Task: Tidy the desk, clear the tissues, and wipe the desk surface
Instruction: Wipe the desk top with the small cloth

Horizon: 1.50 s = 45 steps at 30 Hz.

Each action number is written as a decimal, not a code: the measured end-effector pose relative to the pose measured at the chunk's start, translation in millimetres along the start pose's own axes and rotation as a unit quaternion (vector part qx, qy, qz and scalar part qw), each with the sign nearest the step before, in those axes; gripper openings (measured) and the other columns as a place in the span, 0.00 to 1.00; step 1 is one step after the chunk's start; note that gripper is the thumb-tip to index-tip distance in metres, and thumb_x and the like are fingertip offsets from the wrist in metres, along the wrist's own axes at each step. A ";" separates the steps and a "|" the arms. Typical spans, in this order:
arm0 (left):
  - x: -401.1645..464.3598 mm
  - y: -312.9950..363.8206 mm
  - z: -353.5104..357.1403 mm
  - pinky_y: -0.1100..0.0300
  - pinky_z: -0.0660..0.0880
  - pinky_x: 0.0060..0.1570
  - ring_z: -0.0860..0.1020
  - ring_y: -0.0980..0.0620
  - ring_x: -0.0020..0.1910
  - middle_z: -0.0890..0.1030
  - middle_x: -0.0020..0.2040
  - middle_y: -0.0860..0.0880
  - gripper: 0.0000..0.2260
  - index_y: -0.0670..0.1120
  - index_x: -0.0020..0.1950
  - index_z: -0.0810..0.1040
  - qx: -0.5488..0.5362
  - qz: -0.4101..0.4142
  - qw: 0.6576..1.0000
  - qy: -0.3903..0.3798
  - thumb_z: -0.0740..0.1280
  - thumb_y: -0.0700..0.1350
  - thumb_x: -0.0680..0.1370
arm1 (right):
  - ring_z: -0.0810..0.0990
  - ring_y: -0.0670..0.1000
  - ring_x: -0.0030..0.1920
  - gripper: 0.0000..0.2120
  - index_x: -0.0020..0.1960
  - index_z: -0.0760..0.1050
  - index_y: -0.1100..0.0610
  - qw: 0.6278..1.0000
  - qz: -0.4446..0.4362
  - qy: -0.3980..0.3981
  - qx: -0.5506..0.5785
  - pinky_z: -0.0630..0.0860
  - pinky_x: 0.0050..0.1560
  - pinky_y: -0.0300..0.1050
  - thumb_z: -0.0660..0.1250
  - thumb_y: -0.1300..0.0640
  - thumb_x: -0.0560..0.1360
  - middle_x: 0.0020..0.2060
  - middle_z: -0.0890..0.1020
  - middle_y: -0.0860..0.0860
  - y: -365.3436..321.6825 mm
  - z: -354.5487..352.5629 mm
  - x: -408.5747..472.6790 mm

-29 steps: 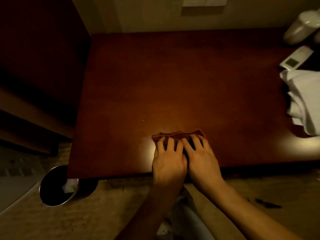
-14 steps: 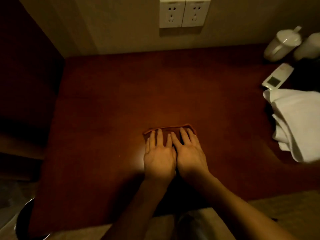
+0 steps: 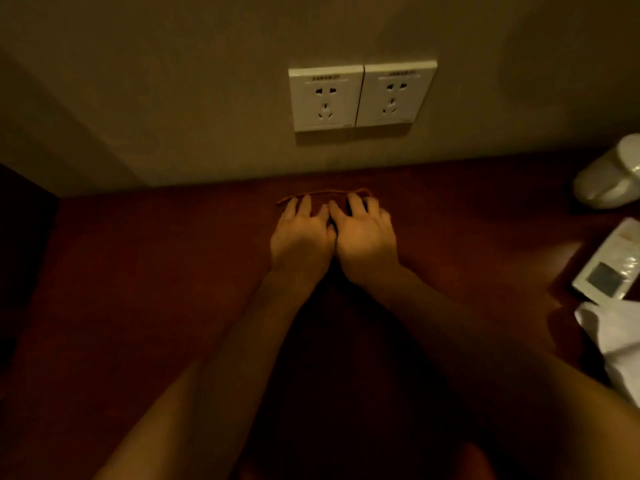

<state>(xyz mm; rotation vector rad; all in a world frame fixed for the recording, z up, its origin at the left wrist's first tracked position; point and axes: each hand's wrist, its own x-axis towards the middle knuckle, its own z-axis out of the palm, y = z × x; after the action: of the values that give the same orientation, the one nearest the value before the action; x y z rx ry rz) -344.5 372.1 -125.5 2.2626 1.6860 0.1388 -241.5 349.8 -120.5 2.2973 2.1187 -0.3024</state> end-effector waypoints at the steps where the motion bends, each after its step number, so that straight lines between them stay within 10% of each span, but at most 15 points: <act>1: 9.9 -1.5 -3.2 0.50 0.61 0.67 0.60 0.42 0.72 0.65 0.73 0.41 0.20 0.49 0.71 0.68 0.002 0.001 1.000 -0.002 0.53 0.49 0.80 | 0.61 0.61 0.69 0.22 0.73 0.63 0.50 1.000 0.007 0.003 -0.004 0.61 0.63 0.53 0.53 0.49 0.80 0.71 0.65 0.56 -2.1 -2.1 10.1; 10: -28.1 -32.5 -23.1 0.48 0.68 0.57 0.69 0.41 0.63 0.70 0.66 0.43 0.15 0.47 0.64 0.71 0.032 -0.040 0.999 -0.009 0.58 0.49 0.78 | 0.66 0.61 0.63 0.17 0.66 0.69 0.51 0.999 -0.034 0.010 0.016 0.65 0.55 0.54 0.57 0.52 0.78 0.64 0.69 0.55 -46.1 2.2 -26.5; 28: -438.6 -34.2 10.4 0.51 0.68 0.51 0.70 0.42 0.55 0.73 0.57 0.46 0.14 0.50 0.58 0.71 0.104 -0.159 0.981 -0.038 0.60 0.53 0.76 | 0.59 0.57 0.70 0.28 0.73 0.62 0.50 0.967 -0.230 -0.093 0.057 0.59 0.66 0.50 0.64 0.53 0.74 0.70 0.66 0.52 -119.3 49.8 -388.4; 40: -475.9 57.7 27.6 0.53 0.72 0.50 0.75 0.44 0.51 0.76 0.52 0.45 0.09 0.46 0.56 0.74 0.040 -0.007 0.999 -0.002 0.63 0.43 0.77 | 0.73 0.58 0.54 0.17 0.61 0.76 0.56 0.987 -0.069 -0.013 0.142 0.74 0.52 0.53 0.62 0.61 0.74 0.53 0.77 0.56 -37.5 39.9 -471.9; 45: -456.3 83.7 41.9 0.54 0.71 0.49 0.73 0.44 0.50 0.75 0.53 0.45 0.11 0.45 0.56 0.74 0.021 0.057 0.998 0.004 0.66 0.42 0.74 | 0.67 0.57 0.67 0.18 0.64 0.75 0.53 0.990 0.034 0.027 0.132 0.70 0.64 0.52 0.60 0.58 0.76 0.65 0.73 0.55 -13.5 49.7 -467.6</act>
<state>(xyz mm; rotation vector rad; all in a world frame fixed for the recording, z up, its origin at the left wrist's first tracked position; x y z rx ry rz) -393.9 -89.8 -89.8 2.3930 1.5775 0.1400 -294.9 -117.2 -101.0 2.5391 2.1339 -0.5565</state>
